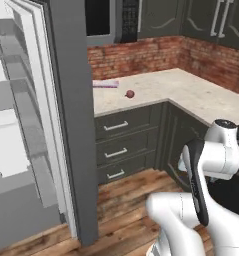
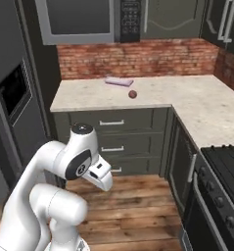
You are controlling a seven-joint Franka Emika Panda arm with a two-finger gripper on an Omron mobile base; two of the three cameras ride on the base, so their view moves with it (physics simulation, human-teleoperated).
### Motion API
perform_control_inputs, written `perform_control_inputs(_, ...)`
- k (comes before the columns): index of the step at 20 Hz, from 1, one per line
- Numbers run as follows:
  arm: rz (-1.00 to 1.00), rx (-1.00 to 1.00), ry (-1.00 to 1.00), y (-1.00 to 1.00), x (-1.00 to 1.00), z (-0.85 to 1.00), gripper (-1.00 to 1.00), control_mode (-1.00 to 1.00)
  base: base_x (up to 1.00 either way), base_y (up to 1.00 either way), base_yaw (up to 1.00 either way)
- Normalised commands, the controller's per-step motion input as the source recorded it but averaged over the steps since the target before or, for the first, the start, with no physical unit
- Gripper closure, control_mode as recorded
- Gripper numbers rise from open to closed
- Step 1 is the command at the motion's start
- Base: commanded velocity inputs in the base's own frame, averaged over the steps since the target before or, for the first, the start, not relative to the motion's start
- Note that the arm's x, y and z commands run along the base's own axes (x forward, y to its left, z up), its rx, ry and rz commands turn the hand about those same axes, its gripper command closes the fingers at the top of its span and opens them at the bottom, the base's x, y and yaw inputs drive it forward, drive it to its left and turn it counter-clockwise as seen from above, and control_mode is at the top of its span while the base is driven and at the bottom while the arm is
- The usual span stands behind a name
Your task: Place the onions inside the fridge drawer. Close the drawer after placing the vegetables.
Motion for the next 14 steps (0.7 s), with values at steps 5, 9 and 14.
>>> perform_control_inputs(5,0.0,0.0,0.0,0.0,0.0,0.0,-1.0,1.0,1.0,-0.25,0.09)
perform_control_inputs(9,0.0,0.0,0.0,0.0,0.0,0.0,-1.0,1.0,1.0,-0.1,0.16)
perform_control_inputs(14,0.0,0.0,0.0,0.0,0.0,0.0,-1.0,1.0,1.0,-0.08,0.18)
